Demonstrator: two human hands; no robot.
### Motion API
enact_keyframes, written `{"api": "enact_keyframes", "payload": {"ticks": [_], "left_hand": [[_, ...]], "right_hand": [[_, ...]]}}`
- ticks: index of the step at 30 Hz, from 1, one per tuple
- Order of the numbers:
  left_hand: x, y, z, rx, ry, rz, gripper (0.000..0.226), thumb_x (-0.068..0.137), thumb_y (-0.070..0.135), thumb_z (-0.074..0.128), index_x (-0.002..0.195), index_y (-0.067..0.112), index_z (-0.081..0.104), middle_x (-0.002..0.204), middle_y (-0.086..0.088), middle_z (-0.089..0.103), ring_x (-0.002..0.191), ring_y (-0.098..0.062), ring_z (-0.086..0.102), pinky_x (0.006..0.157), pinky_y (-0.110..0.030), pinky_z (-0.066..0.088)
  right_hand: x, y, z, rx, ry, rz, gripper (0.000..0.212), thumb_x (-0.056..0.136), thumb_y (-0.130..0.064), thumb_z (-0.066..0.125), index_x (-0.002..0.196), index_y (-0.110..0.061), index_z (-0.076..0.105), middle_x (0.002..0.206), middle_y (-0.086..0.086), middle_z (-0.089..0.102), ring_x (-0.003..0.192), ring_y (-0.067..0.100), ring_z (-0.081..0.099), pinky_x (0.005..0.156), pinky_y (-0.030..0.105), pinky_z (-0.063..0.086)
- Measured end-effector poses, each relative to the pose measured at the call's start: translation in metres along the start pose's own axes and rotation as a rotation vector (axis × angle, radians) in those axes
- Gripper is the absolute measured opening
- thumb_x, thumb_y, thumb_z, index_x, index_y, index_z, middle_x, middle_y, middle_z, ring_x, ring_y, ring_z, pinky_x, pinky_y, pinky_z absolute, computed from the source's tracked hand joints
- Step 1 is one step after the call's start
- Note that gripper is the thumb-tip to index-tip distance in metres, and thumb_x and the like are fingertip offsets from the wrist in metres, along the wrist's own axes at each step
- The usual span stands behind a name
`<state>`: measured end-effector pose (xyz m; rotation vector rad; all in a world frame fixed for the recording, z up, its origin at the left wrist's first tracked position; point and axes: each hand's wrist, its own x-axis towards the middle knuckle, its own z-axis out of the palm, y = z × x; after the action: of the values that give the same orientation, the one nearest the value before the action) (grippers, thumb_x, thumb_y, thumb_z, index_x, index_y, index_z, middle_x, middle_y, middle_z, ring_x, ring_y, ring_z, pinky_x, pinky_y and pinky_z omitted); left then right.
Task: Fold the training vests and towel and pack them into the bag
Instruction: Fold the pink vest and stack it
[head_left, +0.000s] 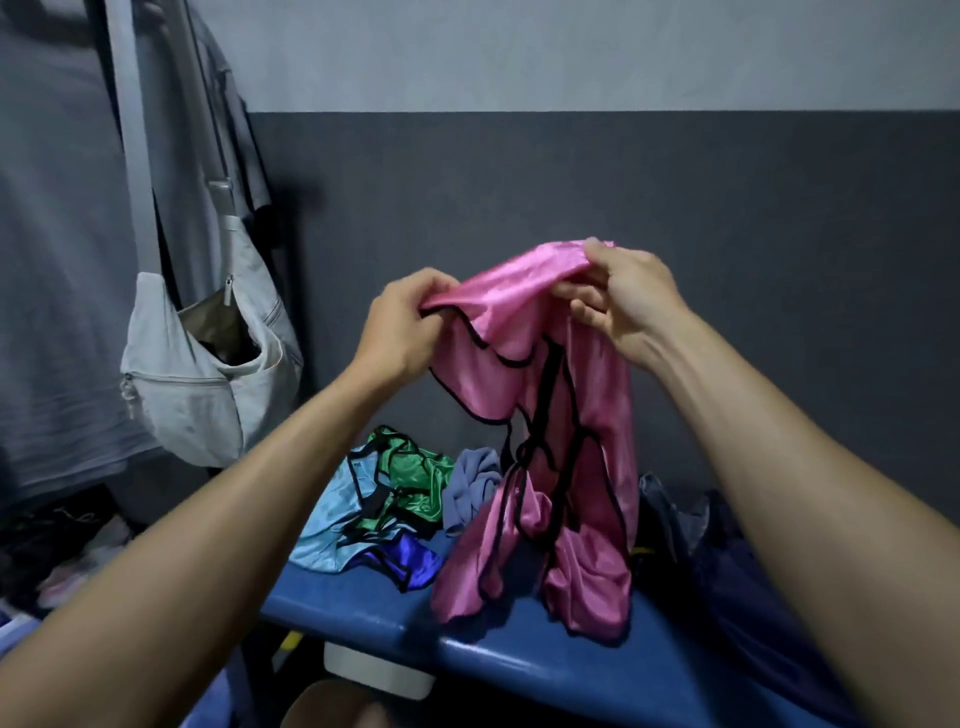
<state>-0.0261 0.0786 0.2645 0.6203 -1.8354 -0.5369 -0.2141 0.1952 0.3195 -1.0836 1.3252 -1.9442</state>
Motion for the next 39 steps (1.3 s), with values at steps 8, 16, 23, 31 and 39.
{"api": "enact_keyframes", "payload": {"ticks": [8, 16, 23, 31, 39], "left_hand": [[0.033, 0.053, -0.002, -0.075, -0.131, 0.071, 0.015, 0.085, 0.032, 0.075, 0.081, 0.018, 0.078, 0.08, 0.005, 0.078, 0.073, -0.002, 0.066, 0.072, -0.032, 0.056], [0.029, 0.061, 0.004, 0.208, -0.204, 0.263, 0.021, 0.075, 0.038, 0.087, 0.078, 0.021, 0.075, 0.052, 0.01, 0.051, 0.049, -0.003, 0.043, 0.051, -0.016, 0.031], [0.015, 0.024, 0.01, 0.414, -0.262, 0.281, 0.013, 0.08, 0.015, 0.075, 0.092, 0.021, 0.076, 0.066, 0.014, 0.056, 0.065, -0.013, 0.053, 0.064, -0.026, 0.035], [0.013, -0.005, 0.022, 0.225, -0.048, -0.019, 0.02, 0.091, 0.016, 0.059, 0.098, 0.023, 0.076, 0.085, 0.009, 0.07, 0.082, -0.006, 0.062, 0.072, -0.021, 0.043], [-0.012, -0.034, 0.038, 0.082, -0.346, -0.023, 0.01, 0.086, 0.033, 0.081, 0.092, 0.025, 0.078, 0.083, 0.014, 0.074, 0.072, 0.009, 0.061, 0.072, -0.017, 0.048]], "right_hand": [[-0.016, 0.029, -0.003, -0.284, -0.385, -0.2, 0.07, 0.08, -0.043, 0.085, 0.14, -0.024, 0.056, 0.131, -0.008, 0.066, 0.112, 0.015, 0.069, 0.086, 0.034, 0.059], [-0.004, 0.034, -0.009, -0.84, 0.008, -0.465, 0.024, 0.082, -0.006, 0.059, 0.088, -0.022, 0.075, 0.08, -0.008, 0.075, 0.081, 0.009, 0.069, 0.075, 0.031, 0.054], [-0.003, 0.046, -0.036, -0.903, 0.057, -0.315, 0.038, 0.086, -0.001, 0.046, 0.095, -0.02, 0.077, 0.089, -0.006, 0.074, 0.089, 0.012, 0.066, 0.075, 0.025, 0.048], [0.009, 0.061, -0.046, -0.974, -0.034, -0.07, 0.028, 0.079, 0.001, 0.041, 0.069, -0.01, 0.064, 0.063, 0.004, 0.06, 0.063, 0.022, 0.054, 0.056, 0.03, 0.038], [0.015, 0.068, -0.052, -0.605, 0.151, -0.028, 0.035, 0.093, -0.009, 0.048, 0.059, -0.018, 0.05, 0.047, -0.008, 0.044, 0.039, 0.008, 0.04, 0.044, 0.025, 0.026]]}}
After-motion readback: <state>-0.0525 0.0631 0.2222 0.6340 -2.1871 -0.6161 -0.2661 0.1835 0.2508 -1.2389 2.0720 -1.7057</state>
